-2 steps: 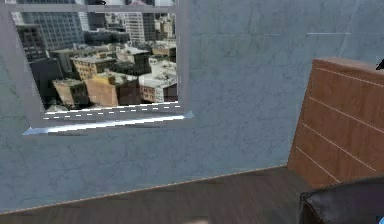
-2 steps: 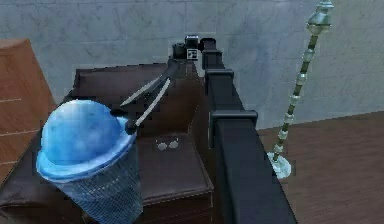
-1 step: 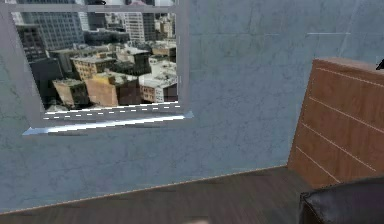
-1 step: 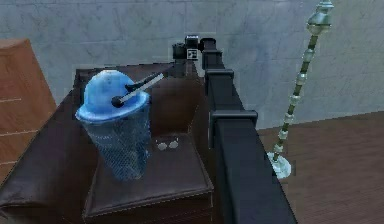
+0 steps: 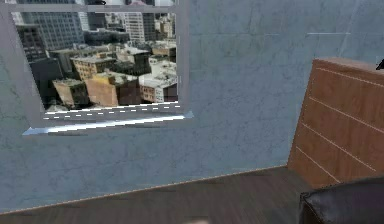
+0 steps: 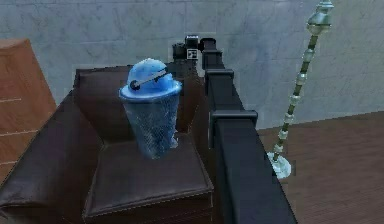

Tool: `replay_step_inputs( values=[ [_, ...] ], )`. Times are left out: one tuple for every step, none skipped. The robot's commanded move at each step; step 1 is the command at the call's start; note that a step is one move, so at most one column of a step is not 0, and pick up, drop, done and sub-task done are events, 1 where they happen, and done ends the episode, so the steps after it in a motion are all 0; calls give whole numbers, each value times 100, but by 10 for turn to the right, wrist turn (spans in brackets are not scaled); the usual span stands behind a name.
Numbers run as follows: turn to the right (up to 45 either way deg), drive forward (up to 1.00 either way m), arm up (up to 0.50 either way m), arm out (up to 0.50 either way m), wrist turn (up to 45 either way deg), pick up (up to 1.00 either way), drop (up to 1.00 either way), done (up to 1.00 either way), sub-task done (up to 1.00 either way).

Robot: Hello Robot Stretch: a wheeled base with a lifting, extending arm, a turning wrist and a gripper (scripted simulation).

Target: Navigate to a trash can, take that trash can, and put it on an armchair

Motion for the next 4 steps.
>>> replay_step_inputs(
  values=[
    [0,0,-26,0,0,0,0,0,0],
    [0,0,-50,0,0,0,0,0,0],
    [0,0,0,0,0,0,100,0,0],
    [0,0,0,-10,0,0,0,0,0]
  ],
)
